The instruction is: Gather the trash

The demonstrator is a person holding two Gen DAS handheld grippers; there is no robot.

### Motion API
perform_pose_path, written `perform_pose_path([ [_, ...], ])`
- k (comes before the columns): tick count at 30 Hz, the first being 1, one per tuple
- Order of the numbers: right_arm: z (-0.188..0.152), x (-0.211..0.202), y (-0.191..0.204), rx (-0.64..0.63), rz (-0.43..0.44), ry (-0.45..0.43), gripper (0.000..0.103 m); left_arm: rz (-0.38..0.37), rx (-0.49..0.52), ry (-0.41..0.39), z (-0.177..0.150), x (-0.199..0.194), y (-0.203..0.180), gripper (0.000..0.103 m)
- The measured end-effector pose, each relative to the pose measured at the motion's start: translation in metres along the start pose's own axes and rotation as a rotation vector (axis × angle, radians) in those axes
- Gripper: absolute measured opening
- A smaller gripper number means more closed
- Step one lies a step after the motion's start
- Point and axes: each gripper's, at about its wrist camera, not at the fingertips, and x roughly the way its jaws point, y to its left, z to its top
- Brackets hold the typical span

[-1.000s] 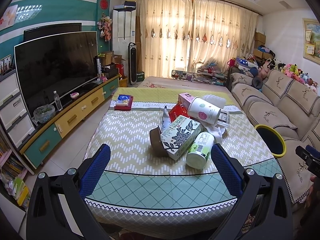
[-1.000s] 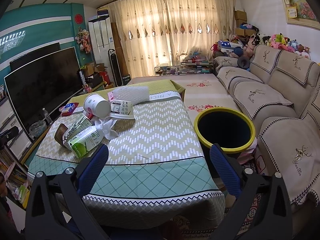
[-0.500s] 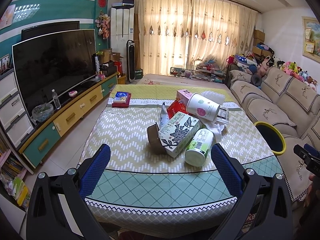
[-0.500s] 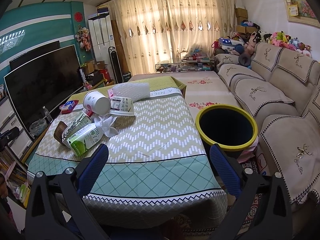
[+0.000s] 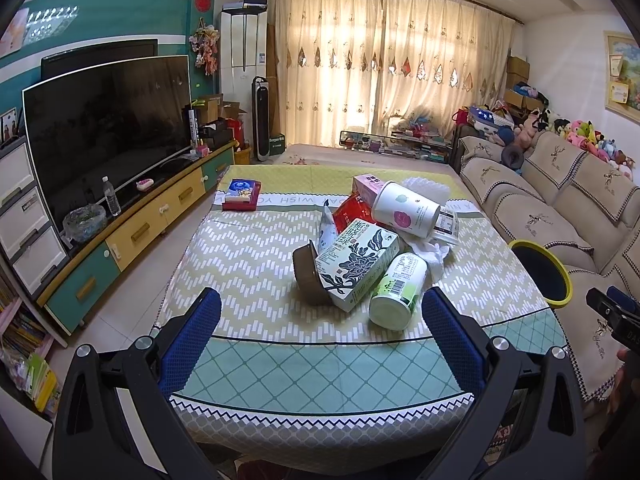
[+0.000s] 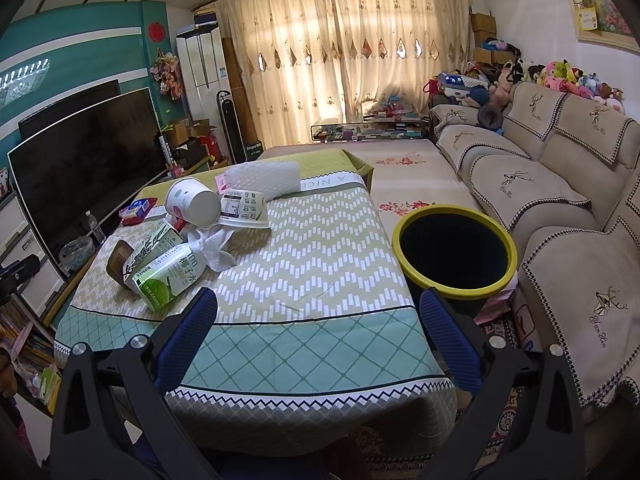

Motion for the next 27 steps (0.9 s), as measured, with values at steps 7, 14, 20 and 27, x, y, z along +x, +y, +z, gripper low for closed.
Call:
perform_pose_path([
  [7, -0.0009, 0.0012, 0.0004, 0.000, -0.001, 0.003, 0.097, 0.000, 0.001, 0.000, -0.0010, 0.0005, -0.0007, 0.099],
  [14, -0.0026, 0.0053, 0.0015, 0.001, 0.001, 0.013, 0.097, 0.000, 0.005, 0.009, -0.0036, 0.0047, -0.0028, 0.099],
  [20, -0.0025, 0.0062, 0.0019, 0.001, 0.001, 0.015, 0.097, 0.000, 0.005, 0.012, -0.0050, 0.0058, -0.0033, 0.099],
  [27, -0.0042, 0.0071, 0.0028, 0.002, -0.001, 0.017, 0.097, 0.000, 0.005, 0.016, -0.0047, 0.0068, -0.0030, 0.099],
])
